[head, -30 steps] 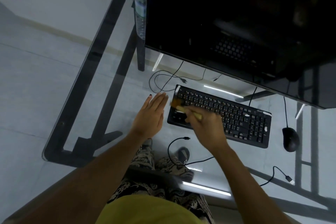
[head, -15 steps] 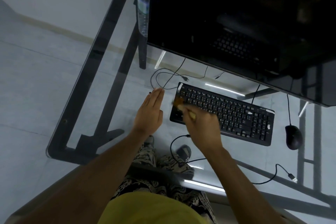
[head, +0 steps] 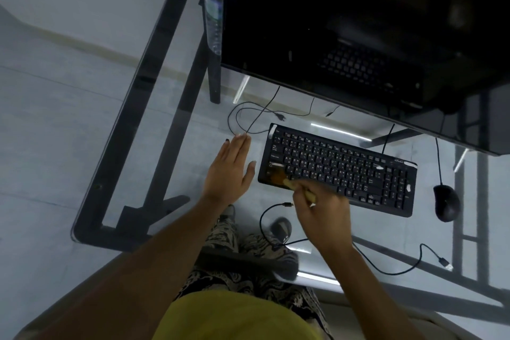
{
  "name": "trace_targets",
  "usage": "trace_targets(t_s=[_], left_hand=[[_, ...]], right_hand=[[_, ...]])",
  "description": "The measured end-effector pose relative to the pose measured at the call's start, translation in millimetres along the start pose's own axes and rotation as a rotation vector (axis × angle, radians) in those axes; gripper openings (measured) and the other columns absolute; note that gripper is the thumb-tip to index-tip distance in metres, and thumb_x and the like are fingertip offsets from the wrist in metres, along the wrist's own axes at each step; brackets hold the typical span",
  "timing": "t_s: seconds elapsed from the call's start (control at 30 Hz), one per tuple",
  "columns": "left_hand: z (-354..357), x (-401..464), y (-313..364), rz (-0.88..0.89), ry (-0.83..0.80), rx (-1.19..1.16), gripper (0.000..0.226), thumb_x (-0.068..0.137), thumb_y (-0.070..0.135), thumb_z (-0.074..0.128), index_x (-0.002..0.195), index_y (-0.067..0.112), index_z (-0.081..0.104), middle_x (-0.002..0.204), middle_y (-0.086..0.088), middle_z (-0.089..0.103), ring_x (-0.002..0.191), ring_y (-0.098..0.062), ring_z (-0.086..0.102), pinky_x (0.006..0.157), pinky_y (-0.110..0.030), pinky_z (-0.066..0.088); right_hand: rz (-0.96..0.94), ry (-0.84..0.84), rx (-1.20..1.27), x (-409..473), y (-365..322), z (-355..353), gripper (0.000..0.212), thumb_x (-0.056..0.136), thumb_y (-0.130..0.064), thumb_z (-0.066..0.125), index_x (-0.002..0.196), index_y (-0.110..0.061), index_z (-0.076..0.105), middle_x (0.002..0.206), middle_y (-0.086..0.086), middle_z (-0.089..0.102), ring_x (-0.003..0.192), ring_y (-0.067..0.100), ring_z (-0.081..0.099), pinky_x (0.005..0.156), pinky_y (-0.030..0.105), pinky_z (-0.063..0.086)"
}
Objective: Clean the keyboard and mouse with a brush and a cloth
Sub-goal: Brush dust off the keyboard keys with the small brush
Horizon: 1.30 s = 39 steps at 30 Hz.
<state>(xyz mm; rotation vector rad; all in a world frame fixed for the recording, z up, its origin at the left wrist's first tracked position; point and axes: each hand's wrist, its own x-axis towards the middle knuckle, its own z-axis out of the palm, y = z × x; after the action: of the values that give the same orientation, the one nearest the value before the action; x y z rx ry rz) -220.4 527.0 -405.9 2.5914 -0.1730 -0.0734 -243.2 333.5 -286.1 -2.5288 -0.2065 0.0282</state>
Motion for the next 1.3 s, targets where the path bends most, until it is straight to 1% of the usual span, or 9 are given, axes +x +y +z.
trace_targets(t_s=[0.1, 0.23, 0.33, 0.47, 0.6, 0.73, 0.87, 1.03, 1.3], left_hand=[[-1, 0, 1, 0.011, -0.019, 0.036, 0.062, 0.099, 0.041, 0.035, 0.146, 0.001, 0.033, 0.149, -0.019, 0.039, 0.14, -0.029, 0.034, 0.117, -0.04, 0.025], [-1, 0, 0, 0.015, -0.028, 0.058, 0.068, 0.096, 0.046, 0.038, 0.145, 0.0, 0.034, 0.15, -0.018, 0.038, 0.141, -0.029, 0.033, 0.117, -0.041, 0.025], [-1, 0, 1, 0.021, -0.027, 0.066, 0.069, 0.096, 0.047, 0.038, 0.145, 0.0, 0.033, 0.15, -0.018, 0.037, 0.141, -0.028, 0.032, 0.117, -0.041, 0.025], [0, 0, 0, 0.023, -0.022, 0.074, 0.069, 0.097, 0.047, 0.037, 0.146, 0.0, 0.032, 0.151, -0.017, 0.036, 0.142, -0.027, 0.03, 0.118, -0.039, 0.021], [1, 1, 1, 0.02, -0.015, 0.075, 0.068, 0.097, 0.047, 0.037, 0.146, 0.0, 0.032, 0.151, -0.016, 0.036, 0.143, -0.027, 0.029, 0.118, -0.039, 0.021], [0, 0, 2, 0.023, 0.001, 0.076, 0.067, 0.097, 0.046, 0.038, 0.146, 0.0, 0.033, 0.15, -0.016, 0.037, 0.142, -0.027, 0.03, 0.119, -0.038, 0.02], [0, 0, 2, 0.023, 0.008, 0.086, 0.067, 0.097, 0.046, 0.039, 0.146, 0.0, 0.032, 0.151, -0.016, 0.036, 0.142, -0.026, 0.031, 0.119, -0.037, 0.019], [1, 0, 2, 0.03, 0.014, 0.083, 0.066, 0.096, 0.044, 0.041, 0.145, 0.0, 0.035, 0.15, -0.017, 0.038, 0.141, -0.027, 0.032, 0.119, -0.039, 0.021], [3, 0, 2, 0.031, 0.023, 0.079, 0.067, 0.095, 0.045, 0.04, 0.145, 0.0, 0.034, 0.15, -0.016, 0.037, 0.142, -0.027, 0.031, 0.118, -0.038, 0.02]], right_hand=[[0.027, -0.074, -0.041, -5, 4, -1, 0.017, 0.082, -0.02, 0.059, 0.084, -0.021, 0.075, 0.058, -0.005, 0.066, 0.042, 0.01, 0.054, 0.045, 0.016, 0.041], [0.108, 0.038, -0.016, 1, 11, -5, 0.018, 0.085, -0.021, 0.056, 0.083, -0.022, 0.074, 0.054, -0.006, 0.065, 0.042, 0.01, 0.058, 0.041, 0.021, 0.045], [0.076, -0.081, -0.074, -1, 7, -4, 0.017, 0.083, -0.022, 0.059, 0.077, -0.021, 0.075, 0.056, -0.004, 0.065, 0.043, 0.014, 0.055, 0.046, 0.018, 0.038], [0.156, 0.079, -0.007, 1, 13, -11, 0.02, 0.085, -0.021, 0.056, 0.085, -0.018, 0.075, 0.049, -0.008, 0.058, 0.035, 0.004, 0.045, 0.039, 0.015, 0.036], [0.22, -0.157, -0.018, 3, 18, -15, 0.017, 0.086, -0.018, 0.059, 0.083, -0.021, 0.075, 0.056, -0.004, 0.067, 0.044, 0.014, 0.059, 0.048, 0.026, 0.052], [0.148, 0.041, 0.002, 10, 20, -20, 0.017, 0.091, -0.015, 0.058, 0.097, -0.017, 0.074, 0.055, -0.004, 0.064, 0.037, 0.006, 0.049, 0.04, 0.013, 0.04], [0.257, -0.159, 0.03, 17, 19, -22, 0.019, 0.089, -0.012, 0.058, 0.086, -0.019, 0.075, 0.053, -0.016, 0.059, 0.044, 0.013, 0.06, 0.046, 0.025, 0.05], [0.203, 0.151, 0.099, 32, 25, -16, 0.024, 0.097, -0.024, 0.054, 0.114, -0.015, 0.068, 0.057, -0.007, 0.06, 0.04, 0.009, 0.051, 0.04, 0.017, 0.039], [0.279, 0.097, 0.174, 63, 46, -17, 0.022, 0.096, -0.017, 0.054, 0.111, -0.012, 0.07, 0.072, 0.0, 0.069, 0.046, 0.001, 0.053, 0.044, 0.008, 0.038]])
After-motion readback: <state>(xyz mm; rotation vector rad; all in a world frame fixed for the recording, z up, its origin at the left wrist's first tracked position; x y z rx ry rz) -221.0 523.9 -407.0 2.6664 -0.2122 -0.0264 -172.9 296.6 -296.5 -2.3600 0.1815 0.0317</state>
